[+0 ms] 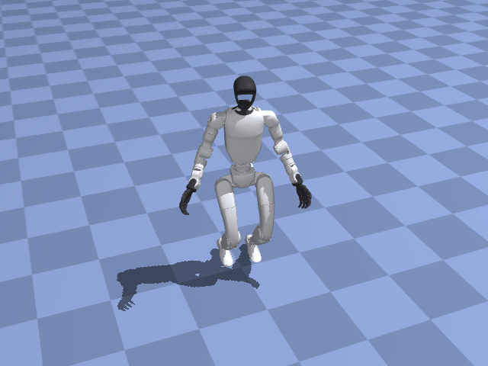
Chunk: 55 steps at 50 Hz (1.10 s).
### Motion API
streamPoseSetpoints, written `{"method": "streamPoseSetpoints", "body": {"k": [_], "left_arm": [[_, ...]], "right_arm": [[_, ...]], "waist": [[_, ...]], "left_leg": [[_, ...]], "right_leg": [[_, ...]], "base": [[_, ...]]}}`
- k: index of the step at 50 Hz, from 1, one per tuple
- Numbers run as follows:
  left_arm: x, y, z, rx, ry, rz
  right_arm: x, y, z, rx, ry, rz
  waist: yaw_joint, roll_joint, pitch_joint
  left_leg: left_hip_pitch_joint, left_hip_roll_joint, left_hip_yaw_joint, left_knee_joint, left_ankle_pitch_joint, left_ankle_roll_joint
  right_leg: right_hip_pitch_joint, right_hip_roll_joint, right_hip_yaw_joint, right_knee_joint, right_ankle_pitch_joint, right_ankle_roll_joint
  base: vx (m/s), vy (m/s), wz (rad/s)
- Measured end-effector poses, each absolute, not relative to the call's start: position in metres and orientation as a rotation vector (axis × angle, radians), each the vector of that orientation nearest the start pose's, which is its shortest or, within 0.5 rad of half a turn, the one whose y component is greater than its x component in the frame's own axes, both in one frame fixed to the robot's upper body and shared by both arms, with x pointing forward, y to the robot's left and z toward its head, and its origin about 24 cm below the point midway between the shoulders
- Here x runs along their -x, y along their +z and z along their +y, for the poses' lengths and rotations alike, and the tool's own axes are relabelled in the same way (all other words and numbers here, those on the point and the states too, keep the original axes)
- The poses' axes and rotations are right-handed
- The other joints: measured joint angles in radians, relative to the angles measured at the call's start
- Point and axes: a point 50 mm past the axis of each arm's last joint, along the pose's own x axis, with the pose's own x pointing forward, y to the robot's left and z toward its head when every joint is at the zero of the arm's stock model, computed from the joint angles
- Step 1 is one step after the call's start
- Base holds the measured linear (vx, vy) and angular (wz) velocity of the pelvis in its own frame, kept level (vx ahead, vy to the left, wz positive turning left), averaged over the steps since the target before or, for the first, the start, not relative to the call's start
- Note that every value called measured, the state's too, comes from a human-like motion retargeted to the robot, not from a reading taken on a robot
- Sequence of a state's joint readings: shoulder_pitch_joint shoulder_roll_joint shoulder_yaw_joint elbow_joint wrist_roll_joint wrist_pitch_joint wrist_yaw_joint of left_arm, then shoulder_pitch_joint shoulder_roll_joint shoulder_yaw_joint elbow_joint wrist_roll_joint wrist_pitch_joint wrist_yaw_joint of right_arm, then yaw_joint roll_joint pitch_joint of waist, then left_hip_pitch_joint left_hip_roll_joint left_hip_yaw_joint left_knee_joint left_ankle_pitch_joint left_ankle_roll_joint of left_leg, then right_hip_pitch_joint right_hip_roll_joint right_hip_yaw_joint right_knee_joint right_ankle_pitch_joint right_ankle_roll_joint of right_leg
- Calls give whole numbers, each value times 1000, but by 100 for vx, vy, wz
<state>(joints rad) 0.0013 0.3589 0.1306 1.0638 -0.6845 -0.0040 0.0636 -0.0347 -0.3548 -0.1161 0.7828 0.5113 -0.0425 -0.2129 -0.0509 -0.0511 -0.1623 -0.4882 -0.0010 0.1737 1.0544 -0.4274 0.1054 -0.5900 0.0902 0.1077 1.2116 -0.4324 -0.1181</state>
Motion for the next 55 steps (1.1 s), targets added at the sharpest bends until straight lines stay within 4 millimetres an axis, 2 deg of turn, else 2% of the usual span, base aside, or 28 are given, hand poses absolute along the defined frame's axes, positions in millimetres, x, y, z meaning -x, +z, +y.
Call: {"method": "streamPoseSetpoints", "body": {"k": [3,5,7,8,10,12,13,15,16,18,20,21,23,25,27,30,33,35,38,40,42,45,47,50,52,55], "left_arm": [[-165,-56,359,307,828,476],[-189,7,389,188,828,212],[-206,78,406,-6,769,-21],[-211,114,409,-119,725,-125],[-216,180,406,-375,628,-285],[-211,230,403,-655,575,-356],[-207,244,404,-767,567,-352],[-191,238,410,-891,568,-256],[-182,214,418,-872,585,-159],[-160,154,432,-769,635,58],[-138,84,434,-588,690,277],[-128,49,430,-493,712,387],[-106,-17,412,-318,732,610],[-82,-72,383,-173,723,838],[-57,-113,349,-71,670,1050],[-22,-151,295,45,551,1313],[3,-169,250,87,392,1504],[1,-174,227,77,259,1581],[-6,-177,214,43,153,1601],[-14,-176,217,15,135,1571],[-18,-174,229,-18,158,1536],[-24,-168,253,-56,220,1481],[-28,-164,266,-84,261,1455],[-33,-158,283,-134,306,1425],[-38,-155,289,-165,313,1412],[-43,-154,289,-220,276,1406]], "right_arm": [[-227,14,-335,-150,-724,129],[-241,91,-347,-102,-723,-204],[-242,168,-349,26,-681,-498],[-238,203,-346,115,-654,-625],[-225,261,-337,343,-598,-814],[-212,297,-335,627,-588,-862],[-208,304,-339,746,-596,-832],[-202,286,-356,872,-592,-657],[-203,259,-365,854,-566,-523],[-202,191,-379,751,-515,-236],[-193,114,-385,592,-487,45],[-186,78,-384,517,-481,176],[-167,10,-374,378,-465,421],[-146,-45,-354,270,-433,639],[-126,-87,-328,193,-375,825],[-101,-128,-287,116,-266,1039],[-87,-152,-250,109,-131,1186],[-92,-160,-233,161,-47,1250],[-97,-164,-221,252,30,1296],[-99,-164,-222,298,58,1305],[-100,-162,-227,327,78,1300],[-105,-159,-236,352,99,1278],[-110,-155,-242,372,108,1257],[-122,-149,-249,408,122,1223],[-130,-146,-251,437,135,1201],[-139,-144,-247,476,169,1179]], "waist": [[1,6,-49],[6,11,-71],[13,10,-83],[16,7,-86],[25,-2,-83],[36,-13,-55],[40,-18,-34],[46,-22,16],[40,-24,8],[30,-31,-27],[27,-37,-69],[28,-41,-84],[33,-50,-103],[41,-58,-101],[49,-62,-87],[61,-67,-57],[69,-69,-15],[38,-91,26],[21,-95,36],[37,-76,50],[72,-55,66],[112,-29,46],[118,-28,17],[116,-33,-13],[112,-37,-17],[109,-38,-11]], "left_leg": [[-38,21,-15,-30,98,-18],[-58,32,-39,-13,108,-8],[-79,42,-64,43,64,23],[-86,46,-78,75,22,39],[-97,55,-99,159,-121,80],[-95,81,-99,239,-332,112],[-88,97,-91,264,-381,116],[-11,124,-79,211,-381,123],[12,129,-68,156,-280,111],[30,138,-40,64,-42,58],[13,133,-16,-5,73,17],[-1,120,-13,-22,97,12],[-26,86,-15,-44,113,7],[-44,41,-32,-44,101,16],[-53,8,-45,-21,42,35],[-63,-20,-55,60,-118,67],[-81,-17,-46,210,-394,85],[-128,-48,-27,255,-445,104],[-207,-30,4,307,-445,126],[-195,-22,-6,314,-445,119],[-141,-16,-29,275,-437,91],[-102,9,-48,133,-332,70],[-107,2,-58,44,-244,61],[-111,-27,-73,-48,-172,57],[-111,-44,-77,-67,-170,67],[-122,-47,-58,-25,-252,98]], "right_leg": [[-32,-27,28,-28,65,9],[-45,-45,36,-17,74,3],[-50,-49,51,19,40,-9],[-50,-44,60,42,7,-18],[-55,-39,60,104,-128,-33],[-57,-48,23,168,-344,-37],[-49,-55,4,185,-400,-39],[29,-48,-20,125,-388,-46],[54,-46,-16,66,-319,-45],[72,-59,-24,-26,-119,-47],[45,-72,-39,-82,-9,-47],[27,-74,-44,-94,7,-46],[-4,-70,-47,-105,21,-35],[-21,-48,-36,-101,17,-29],[-33,-26,-33,-77,-2,-27],[-46,9,-32,-11,-80,-28],[-67,23,-62,114,-297,-15],[-102,-34,-87,196,-429,9],[-167,-49,-97,222,-440,23],[-142,-28,-95,209,-440,20],[-76,9,-70,134,-396,13],[-25,23,-55,-14,-270,5],[-31,12,-42,-72,-195,25],[-51,-14,-32,-101,-152,50],[-63,-32,-36,-88,-158,54],[-85,-55,-58,-28,-210,60]], "base": [[6,-2,5],[0,0,0],[-3,-2,-2],[-7,-4,-3],[-6,-4,-8],[0,0,0],[8,-3,-3],[16,-2,9],[19,-3,16],[19,-4,16],[15,-3,20],[10,-2,21],[4,-1,20],[-3,-1,19],[-9,0,16],[-15,1,11],[-17,1,11],[-24,1,80],[-14,3,52],[9,5,6],[17,7,-24],[16,7,-9],[11,8,11],[7,9,14],[-1,10,13],[-6,10,10]]}}
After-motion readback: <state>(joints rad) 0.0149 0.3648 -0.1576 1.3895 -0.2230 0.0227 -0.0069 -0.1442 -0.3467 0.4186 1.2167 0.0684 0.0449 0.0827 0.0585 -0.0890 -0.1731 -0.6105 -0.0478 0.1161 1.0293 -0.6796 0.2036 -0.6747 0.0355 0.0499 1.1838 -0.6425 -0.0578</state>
